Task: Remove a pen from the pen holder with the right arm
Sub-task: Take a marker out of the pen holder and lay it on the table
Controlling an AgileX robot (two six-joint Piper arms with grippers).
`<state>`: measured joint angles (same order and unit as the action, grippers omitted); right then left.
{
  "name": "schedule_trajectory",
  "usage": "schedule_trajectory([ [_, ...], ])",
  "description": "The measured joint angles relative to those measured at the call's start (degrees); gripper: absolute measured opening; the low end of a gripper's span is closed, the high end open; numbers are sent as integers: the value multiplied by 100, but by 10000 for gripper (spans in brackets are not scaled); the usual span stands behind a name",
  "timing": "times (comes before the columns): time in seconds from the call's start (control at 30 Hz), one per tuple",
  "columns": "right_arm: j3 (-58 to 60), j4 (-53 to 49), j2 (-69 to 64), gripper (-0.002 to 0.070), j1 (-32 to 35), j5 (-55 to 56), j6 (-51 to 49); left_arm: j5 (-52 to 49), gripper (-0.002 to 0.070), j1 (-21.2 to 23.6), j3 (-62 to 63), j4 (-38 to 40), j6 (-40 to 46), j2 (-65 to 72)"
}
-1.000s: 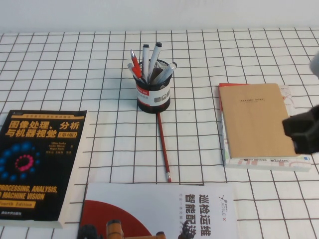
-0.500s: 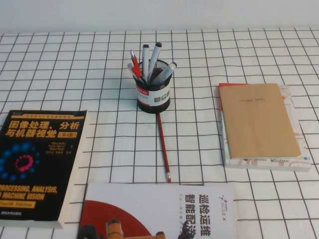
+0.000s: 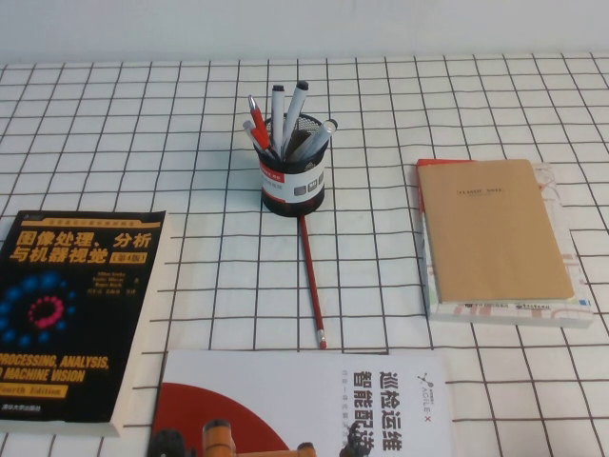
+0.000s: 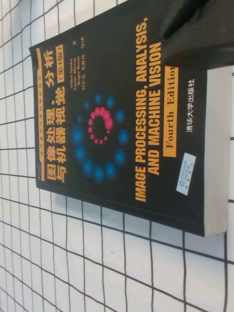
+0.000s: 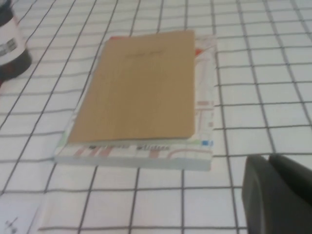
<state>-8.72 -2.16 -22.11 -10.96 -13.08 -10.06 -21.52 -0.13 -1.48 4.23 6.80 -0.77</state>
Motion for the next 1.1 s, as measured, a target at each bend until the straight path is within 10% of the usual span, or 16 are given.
schedule_trajectory([
  [0.33,1019,11,1435,-15,1071,822,-13,0,-3,0,0,0,0,0],
  [1.1,1018,83,2255,-17,784,-625,518,0,-3,0,0,0,0,0],
])
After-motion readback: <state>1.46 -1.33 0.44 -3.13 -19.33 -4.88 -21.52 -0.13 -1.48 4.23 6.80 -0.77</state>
